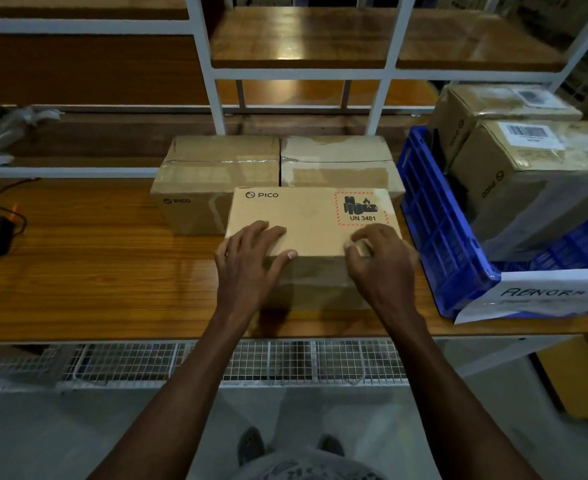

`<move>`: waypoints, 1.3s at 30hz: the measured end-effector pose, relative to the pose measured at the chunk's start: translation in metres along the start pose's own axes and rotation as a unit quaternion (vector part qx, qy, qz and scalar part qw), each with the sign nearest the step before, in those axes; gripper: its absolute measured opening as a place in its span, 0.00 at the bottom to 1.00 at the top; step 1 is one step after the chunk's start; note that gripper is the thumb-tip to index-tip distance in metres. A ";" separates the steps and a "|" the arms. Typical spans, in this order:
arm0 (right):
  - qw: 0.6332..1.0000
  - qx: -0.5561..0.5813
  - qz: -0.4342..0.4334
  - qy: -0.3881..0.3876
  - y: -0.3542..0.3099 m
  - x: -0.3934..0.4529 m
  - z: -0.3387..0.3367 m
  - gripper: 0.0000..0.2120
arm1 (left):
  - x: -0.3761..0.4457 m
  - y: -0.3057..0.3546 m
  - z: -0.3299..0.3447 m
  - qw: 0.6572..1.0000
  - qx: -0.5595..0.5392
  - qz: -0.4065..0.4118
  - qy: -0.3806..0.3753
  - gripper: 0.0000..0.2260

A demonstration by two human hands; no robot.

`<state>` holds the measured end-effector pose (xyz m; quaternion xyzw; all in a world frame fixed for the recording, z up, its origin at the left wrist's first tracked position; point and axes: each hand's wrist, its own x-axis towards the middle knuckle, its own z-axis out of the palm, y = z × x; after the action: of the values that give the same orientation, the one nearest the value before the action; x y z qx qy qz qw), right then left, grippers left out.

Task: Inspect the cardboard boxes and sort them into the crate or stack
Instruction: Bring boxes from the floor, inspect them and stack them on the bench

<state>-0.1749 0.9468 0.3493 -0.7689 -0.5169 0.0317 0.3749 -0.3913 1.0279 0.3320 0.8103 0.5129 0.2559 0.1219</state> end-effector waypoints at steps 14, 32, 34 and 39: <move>0.992 0.121 -0.009 0.032 0.044 -0.034 0.014 0.20 | -0.032 -0.017 0.021 0.974 -0.194 -0.079 0.087 0.24; 0.980 0.151 0.048 0.120 0.029 -0.003 0.005 0.31 | -0.003 -0.004 -0.010 0.959 -0.216 -0.098 0.155 0.37; 0.984 0.130 0.042 0.113 0.027 0.004 0.001 0.28 | 0.003 -0.001 -0.013 0.962 -0.211 -0.114 0.134 0.38; 0.995 0.040 0.090 0.014 0.036 0.025 0.012 0.25 | 0.020 -0.015 0.006 0.980 -0.150 -0.133 0.002 0.39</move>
<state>-0.1409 0.9675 0.3269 -0.7972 -0.4383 0.0750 0.4084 -0.3931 1.0526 0.3259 0.7072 0.5719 0.3128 0.2736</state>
